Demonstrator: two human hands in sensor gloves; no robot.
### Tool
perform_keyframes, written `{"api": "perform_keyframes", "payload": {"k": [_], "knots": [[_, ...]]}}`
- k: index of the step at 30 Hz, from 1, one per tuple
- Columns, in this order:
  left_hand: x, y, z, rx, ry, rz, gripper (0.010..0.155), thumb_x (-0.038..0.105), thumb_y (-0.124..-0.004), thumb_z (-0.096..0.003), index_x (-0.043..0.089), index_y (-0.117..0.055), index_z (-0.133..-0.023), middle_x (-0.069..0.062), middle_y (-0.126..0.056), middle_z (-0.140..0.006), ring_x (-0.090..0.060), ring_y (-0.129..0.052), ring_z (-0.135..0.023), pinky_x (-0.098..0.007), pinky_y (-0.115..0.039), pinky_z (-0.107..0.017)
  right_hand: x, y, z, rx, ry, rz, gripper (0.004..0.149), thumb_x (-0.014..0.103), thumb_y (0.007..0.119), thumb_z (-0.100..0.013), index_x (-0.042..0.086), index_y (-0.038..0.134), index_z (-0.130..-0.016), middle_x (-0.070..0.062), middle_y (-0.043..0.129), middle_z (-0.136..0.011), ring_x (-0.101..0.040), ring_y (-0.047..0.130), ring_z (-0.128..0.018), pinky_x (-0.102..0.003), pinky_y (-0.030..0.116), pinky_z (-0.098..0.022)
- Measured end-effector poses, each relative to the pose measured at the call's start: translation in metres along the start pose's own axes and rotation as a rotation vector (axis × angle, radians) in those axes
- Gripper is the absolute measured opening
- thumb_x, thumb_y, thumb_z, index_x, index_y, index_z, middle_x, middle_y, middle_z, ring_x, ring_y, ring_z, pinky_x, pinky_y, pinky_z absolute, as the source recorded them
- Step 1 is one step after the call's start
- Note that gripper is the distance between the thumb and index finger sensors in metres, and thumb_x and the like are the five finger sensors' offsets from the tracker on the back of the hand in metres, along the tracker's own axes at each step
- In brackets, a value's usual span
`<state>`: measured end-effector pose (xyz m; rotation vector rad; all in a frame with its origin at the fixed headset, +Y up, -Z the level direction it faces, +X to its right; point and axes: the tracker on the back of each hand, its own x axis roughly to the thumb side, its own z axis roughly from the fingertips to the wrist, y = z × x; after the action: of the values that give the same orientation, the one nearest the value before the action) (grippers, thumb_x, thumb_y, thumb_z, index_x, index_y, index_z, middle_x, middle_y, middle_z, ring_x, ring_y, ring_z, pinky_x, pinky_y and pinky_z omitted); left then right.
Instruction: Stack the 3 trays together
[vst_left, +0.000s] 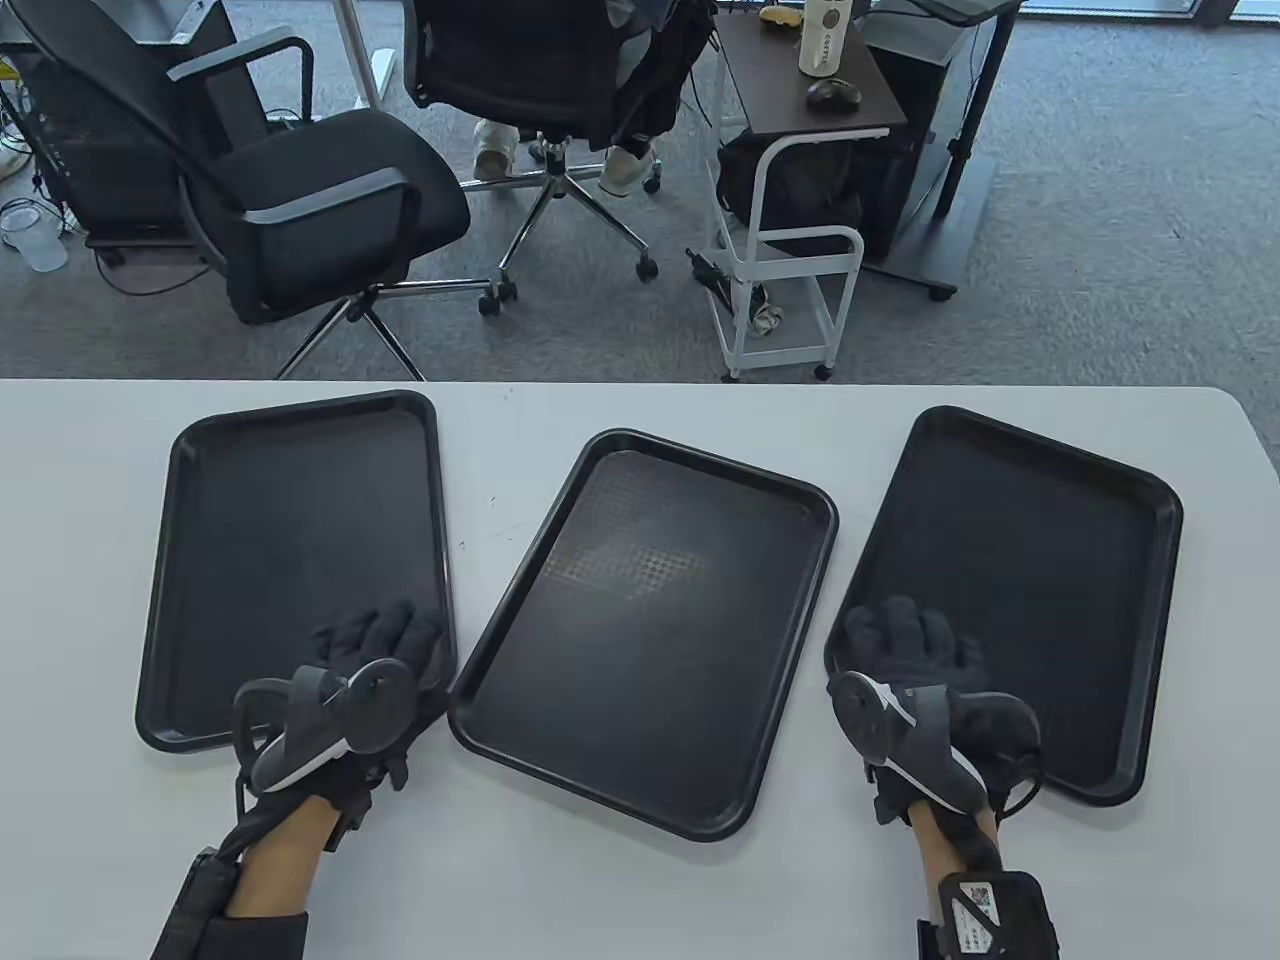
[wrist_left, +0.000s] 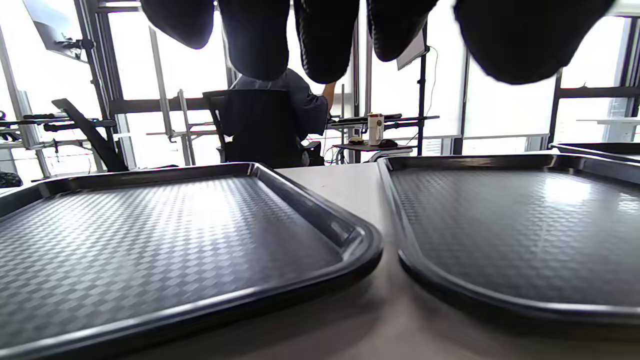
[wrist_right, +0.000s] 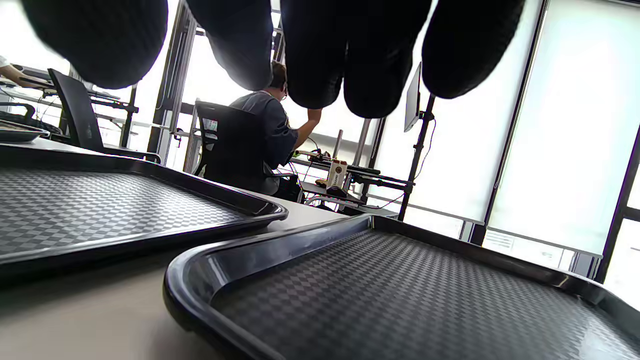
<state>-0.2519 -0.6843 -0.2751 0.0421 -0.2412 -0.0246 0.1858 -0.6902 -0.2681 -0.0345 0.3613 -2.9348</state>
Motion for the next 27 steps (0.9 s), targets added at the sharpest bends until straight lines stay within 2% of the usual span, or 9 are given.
{"api": "perform_keyframes", "payload": {"k": [7,15,20,27], "knots": [[0.012,0.009,0.005,0.040,-0.040,-0.003,0.078,0.060,-0.079,-0.0395,0.037,-0.058,-0.111,0.000,-0.063,-0.121,-0.038,-0.066,-0.113,-0.059,-0.054,-0.079,0.001,-0.001,0.001,-0.003,-0.001,0.013,0.065,0.061,0.074,-0.039,0.036,0.063,-0.098,-0.007,0.073,-0.110,-0.036,0.080,-0.094,-0.059,0.070,-0.063],[0.008,0.011,0.005,0.021,0.005,-0.009,0.078,0.060,-0.079,-0.0396,0.037,-0.058,-0.112,0.000,-0.064,-0.121,-0.038,-0.068,-0.112,-0.059,-0.055,-0.079,0.003,-0.007,0.002,-0.023,-0.001,0.005,0.065,0.061,0.074,-0.039,0.036,0.064,-0.098,-0.007,0.073,-0.110,-0.036,0.081,-0.094,-0.058,0.070,-0.063],[-0.010,-0.006,-0.001,-0.079,0.109,-0.049,0.079,0.059,-0.080,-0.0393,0.036,-0.057,-0.112,-0.001,-0.063,-0.121,-0.039,-0.068,-0.112,-0.059,-0.055,-0.078,0.003,-0.010,0.003,-0.035,0.000,-0.005,0.065,0.061,0.074,-0.039,0.036,0.064,-0.098,-0.006,0.074,-0.110,-0.036,0.081,-0.094,-0.059,0.070,-0.063],[-0.045,-0.040,-0.008,-0.307,0.242,-0.103,0.074,0.047,-0.086,-0.0407,0.034,-0.062,-0.110,-0.002,-0.069,-0.117,-0.038,-0.075,-0.108,-0.058,-0.061,-0.077,0.001,-0.011,0.003,-0.042,0.007,-0.019,0.065,0.061,0.074,-0.039,0.036,0.064,-0.098,-0.007,0.075,-0.109,-0.036,0.082,-0.093,-0.058,0.070,-0.063]]}}
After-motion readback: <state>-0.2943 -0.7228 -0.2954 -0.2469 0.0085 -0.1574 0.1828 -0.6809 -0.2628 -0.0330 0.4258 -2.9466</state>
